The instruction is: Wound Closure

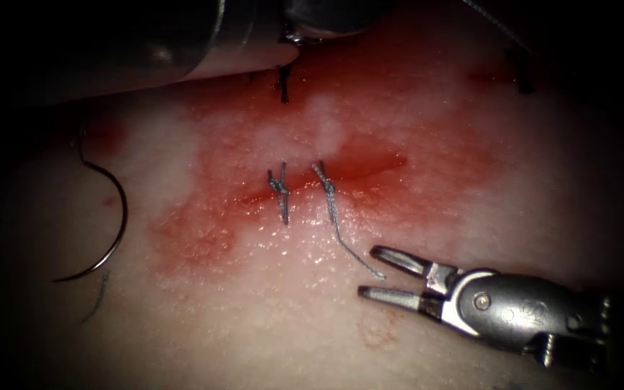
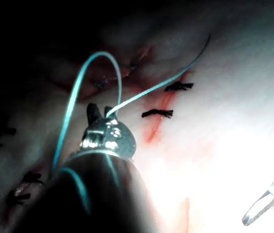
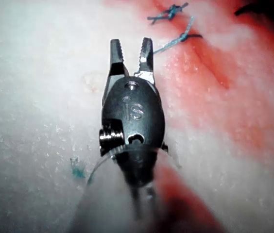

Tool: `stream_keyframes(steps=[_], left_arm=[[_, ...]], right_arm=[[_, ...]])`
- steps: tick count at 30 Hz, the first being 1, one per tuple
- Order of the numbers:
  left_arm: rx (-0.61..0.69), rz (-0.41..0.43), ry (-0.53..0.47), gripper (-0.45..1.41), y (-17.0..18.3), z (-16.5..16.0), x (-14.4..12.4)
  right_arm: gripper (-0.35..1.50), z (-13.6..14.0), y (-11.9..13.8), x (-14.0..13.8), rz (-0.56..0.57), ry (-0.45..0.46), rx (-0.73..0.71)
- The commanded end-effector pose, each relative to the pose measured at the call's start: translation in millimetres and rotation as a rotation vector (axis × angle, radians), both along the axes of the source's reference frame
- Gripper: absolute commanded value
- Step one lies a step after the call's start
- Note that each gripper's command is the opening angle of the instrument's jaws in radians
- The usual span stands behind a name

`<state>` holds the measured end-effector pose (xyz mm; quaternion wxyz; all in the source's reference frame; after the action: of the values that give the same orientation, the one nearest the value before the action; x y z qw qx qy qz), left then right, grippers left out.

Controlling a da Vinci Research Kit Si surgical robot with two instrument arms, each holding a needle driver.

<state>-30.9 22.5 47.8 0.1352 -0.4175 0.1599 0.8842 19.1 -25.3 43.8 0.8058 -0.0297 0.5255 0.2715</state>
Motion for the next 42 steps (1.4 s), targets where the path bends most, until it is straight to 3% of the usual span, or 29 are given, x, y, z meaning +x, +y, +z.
stream_keyframes(steps=[1,3,7,14,18,21,23,29,36,42], left_arm=[[0.017,0.007,-0.028,0.88,0.3,0.8,-0.6],[0.083,0.012,-0.075,1.06,0.1,1.3,-0.7],[0.239,0.084,-0.159,1.40,-0.8,1.7,-0.3],[0.316,0.135,-0.260,1.40,-3.7,0.1,2.5],[0.296,0.117,-0.215,1.40,-5.1,-0.5,5.0],[0.282,0.105,-0.174,1.40,-6.5,-0.6,6.9],[0.272,0.110,-0.163,1.40,-7.9,-0.4,8.1],[0.252,0.127,-0.138,1.40,-13.7,0.2,11.5],[0.323,0.247,0.018,1.40,-22.1,0.9,15.8],[0.373,0.293,0.055,1.40,-27.3,2.5,16.6]], right_arm=[[1.16,0.3,0.0,1.2,-0.008,-0.003,-0.010],[1.31,0.3,0.1,1.5,-0.010,-0.009,-0.019],[1.40,0.7,-0.2,1.7,-0.012,-0.007,-0.026],[1.42,1.2,-1.2,1.6,-0.044,0.024,-0.025],[1.42,1.1,-2.8,1.7,-0.086,0.040,-0.006],[1.28,0.3,-3.5,1.6,-0.105,0.036,0.011],[1.16,-0.7,-3.3,1.3,-0.091,0.056,0.035],[1.13,-2.9,-1.3,-0.9,-0.032,0.075,0.030],[1.11,-3.3,-1.5,-4.2,-0.047,0.076,0.033],[1.08,-4.5,-2.0,-5.9,-0.071,0.034,0.057]])
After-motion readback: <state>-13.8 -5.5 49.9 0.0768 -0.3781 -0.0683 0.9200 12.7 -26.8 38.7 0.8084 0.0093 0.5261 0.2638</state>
